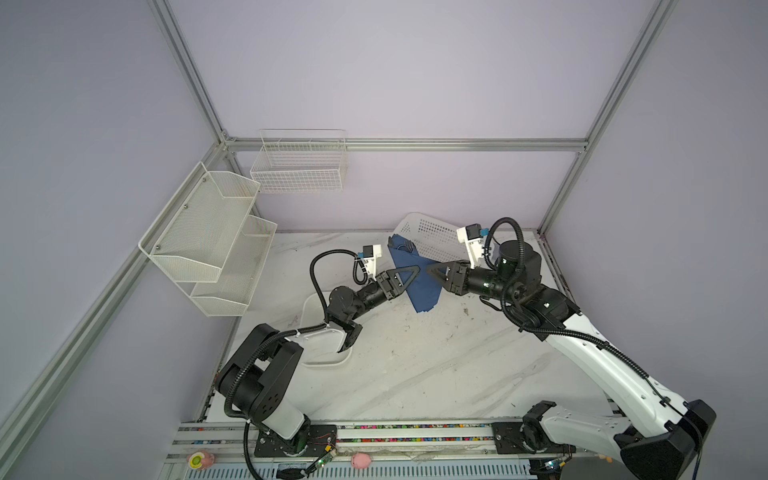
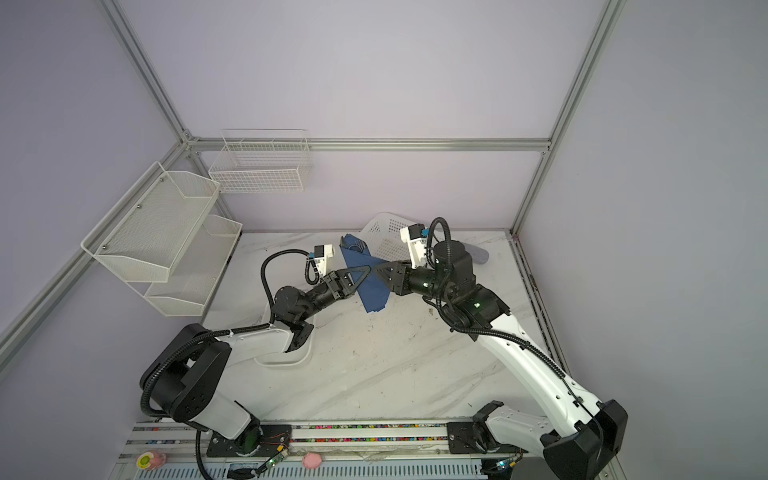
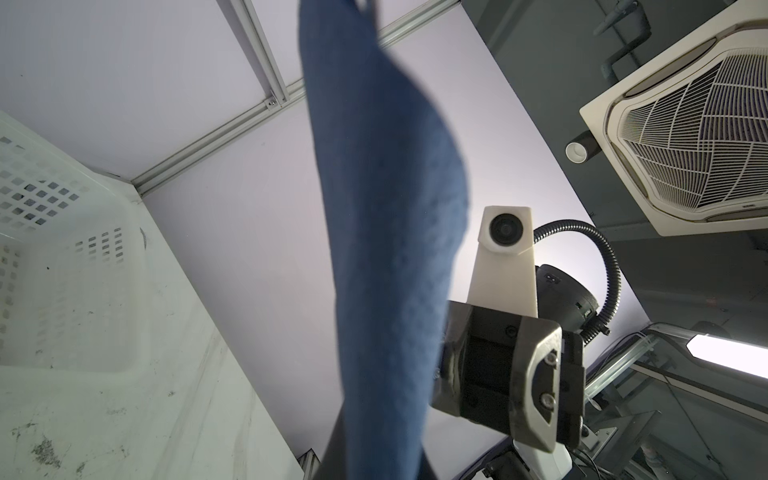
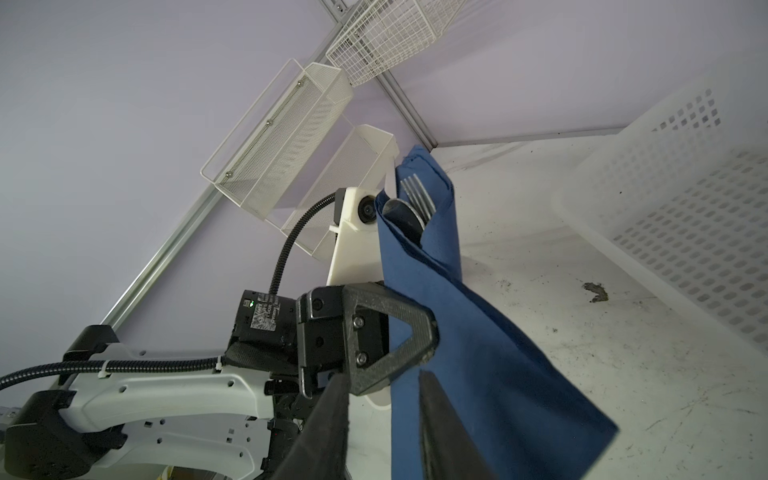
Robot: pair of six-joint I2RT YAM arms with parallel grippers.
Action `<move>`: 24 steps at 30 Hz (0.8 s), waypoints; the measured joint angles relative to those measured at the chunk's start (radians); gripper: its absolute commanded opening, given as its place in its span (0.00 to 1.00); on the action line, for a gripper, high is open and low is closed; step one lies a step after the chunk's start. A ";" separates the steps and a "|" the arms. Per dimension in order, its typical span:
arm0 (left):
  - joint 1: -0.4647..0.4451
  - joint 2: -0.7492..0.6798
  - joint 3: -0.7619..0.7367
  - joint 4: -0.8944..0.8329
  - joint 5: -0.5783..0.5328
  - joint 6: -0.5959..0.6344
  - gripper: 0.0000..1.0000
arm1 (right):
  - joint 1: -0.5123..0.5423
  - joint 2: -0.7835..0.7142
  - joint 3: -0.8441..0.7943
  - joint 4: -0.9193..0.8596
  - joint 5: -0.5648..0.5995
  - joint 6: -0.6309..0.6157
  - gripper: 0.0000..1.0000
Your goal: Place the utensils on the paper napkin and roll it up
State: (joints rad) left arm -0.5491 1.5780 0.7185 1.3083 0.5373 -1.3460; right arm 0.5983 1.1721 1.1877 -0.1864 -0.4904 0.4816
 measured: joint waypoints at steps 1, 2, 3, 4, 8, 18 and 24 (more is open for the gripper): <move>0.000 0.000 0.000 0.000 0.000 0.000 0.00 | 0.003 0.004 0.000 -0.014 0.006 -0.003 0.32; 0.000 0.000 0.000 0.000 -0.001 0.000 0.00 | 0.003 0.008 0.000 -0.023 0.015 -0.007 0.32; 0.000 0.000 0.000 0.000 -0.001 0.000 0.00 | 0.004 0.011 0.000 -0.030 0.020 -0.009 0.32; 0.000 0.000 0.000 0.000 -0.002 0.000 0.00 | 0.006 0.016 0.000 -0.038 0.029 -0.013 0.32; 0.000 0.000 0.000 0.000 -0.002 -0.001 0.00 | 0.009 0.029 0.000 -0.048 0.052 -0.021 0.34; 0.000 0.000 0.000 0.000 0.001 -0.006 0.00 | 0.009 0.037 0.000 -0.047 0.056 -0.021 0.34; 0.000 0.000 0.000 0.000 0.002 -0.006 0.00 | 0.010 0.057 -0.001 -0.046 0.056 -0.020 0.35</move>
State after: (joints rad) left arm -0.5491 1.5780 0.7185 1.3083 0.5396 -1.3525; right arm 0.6079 1.2289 1.1870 -0.2321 -0.4343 0.4614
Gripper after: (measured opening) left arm 0.080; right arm 0.343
